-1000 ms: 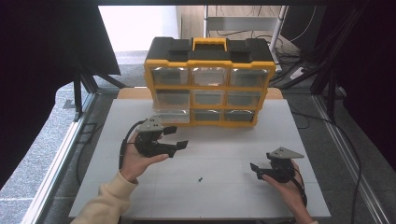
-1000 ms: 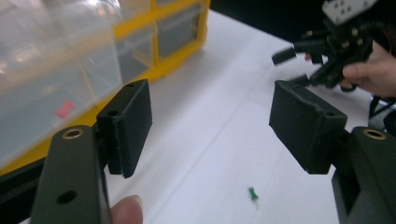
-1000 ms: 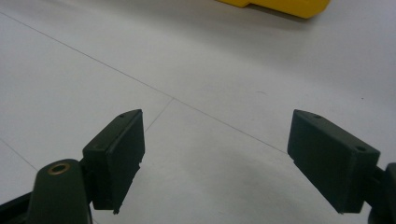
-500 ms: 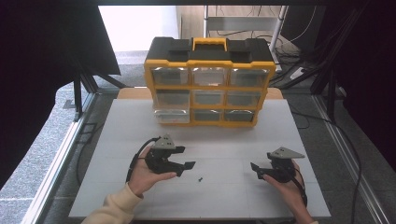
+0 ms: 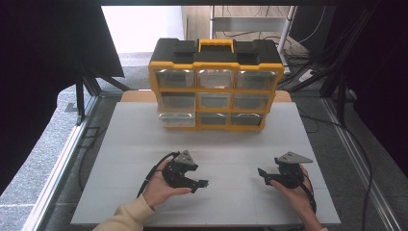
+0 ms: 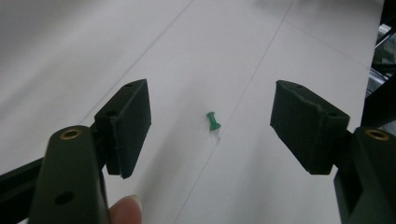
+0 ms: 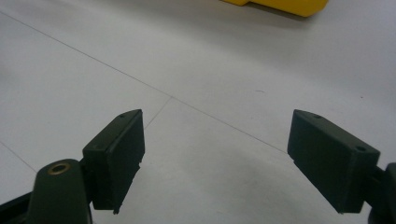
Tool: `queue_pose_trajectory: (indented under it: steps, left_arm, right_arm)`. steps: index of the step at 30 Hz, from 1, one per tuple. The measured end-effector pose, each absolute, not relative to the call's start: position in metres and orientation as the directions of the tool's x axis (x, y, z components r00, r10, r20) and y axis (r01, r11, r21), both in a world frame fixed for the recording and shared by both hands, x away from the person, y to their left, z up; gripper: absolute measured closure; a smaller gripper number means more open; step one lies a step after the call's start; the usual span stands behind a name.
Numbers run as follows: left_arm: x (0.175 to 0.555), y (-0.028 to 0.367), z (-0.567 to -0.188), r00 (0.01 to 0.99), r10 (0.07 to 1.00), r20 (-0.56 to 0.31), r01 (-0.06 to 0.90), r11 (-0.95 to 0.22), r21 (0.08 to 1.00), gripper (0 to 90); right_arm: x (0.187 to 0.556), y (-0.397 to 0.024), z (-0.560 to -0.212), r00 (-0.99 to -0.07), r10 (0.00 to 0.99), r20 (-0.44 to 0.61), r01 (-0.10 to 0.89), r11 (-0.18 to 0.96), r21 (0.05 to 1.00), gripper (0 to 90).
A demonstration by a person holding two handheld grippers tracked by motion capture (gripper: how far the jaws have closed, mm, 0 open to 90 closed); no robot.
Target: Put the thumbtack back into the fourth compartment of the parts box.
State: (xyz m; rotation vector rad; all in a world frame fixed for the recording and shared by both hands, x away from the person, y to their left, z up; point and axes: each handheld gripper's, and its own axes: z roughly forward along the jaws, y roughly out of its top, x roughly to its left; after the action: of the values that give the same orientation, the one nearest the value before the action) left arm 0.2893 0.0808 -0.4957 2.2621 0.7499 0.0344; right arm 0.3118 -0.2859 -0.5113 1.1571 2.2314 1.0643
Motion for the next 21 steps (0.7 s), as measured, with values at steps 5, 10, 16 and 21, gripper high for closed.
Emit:
queue_pose_trajectory:
  steps: [5, 10, 16, 21]
  left_arm:
    - [0.291, 0.075, -0.502, 0.826, 0.527, -0.199, 0.516, -0.568, 0.641, 28.1]
    - [0.292, 0.07, -0.507, 0.837, 0.516, -0.18, 0.504, -0.6, 0.621, 28.2]
    - [0.294, 0.06, -0.513, 0.843, 0.511, -0.169, 0.502, -0.634, 0.588, 28.7]
    - [0.292, 0.052, -0.519, 0.838, 0.522, -0.159, 0.511, -0.648, 0.565, 31.6]
  right_arm:
    - [0.312, -0.286, -0.511, -0.573, 0.82, -0.016, 0.507, 0.369, 0.779, 19.1]
    - [0.312, -0.285, -0.512, -0.574, 0.818, -0.02, 0.505, 0.373, 0.779, 19.1]
    - [0.312, -0.285, -0.512, -0.572, 0.82, -0.02, 0.505, 0.372, 0.779, 19.1]
    - [0.312, -0.285, -0.512, -0.573, 0.819, -0.024, 0.504, 0.375, 0.778, 19.1]
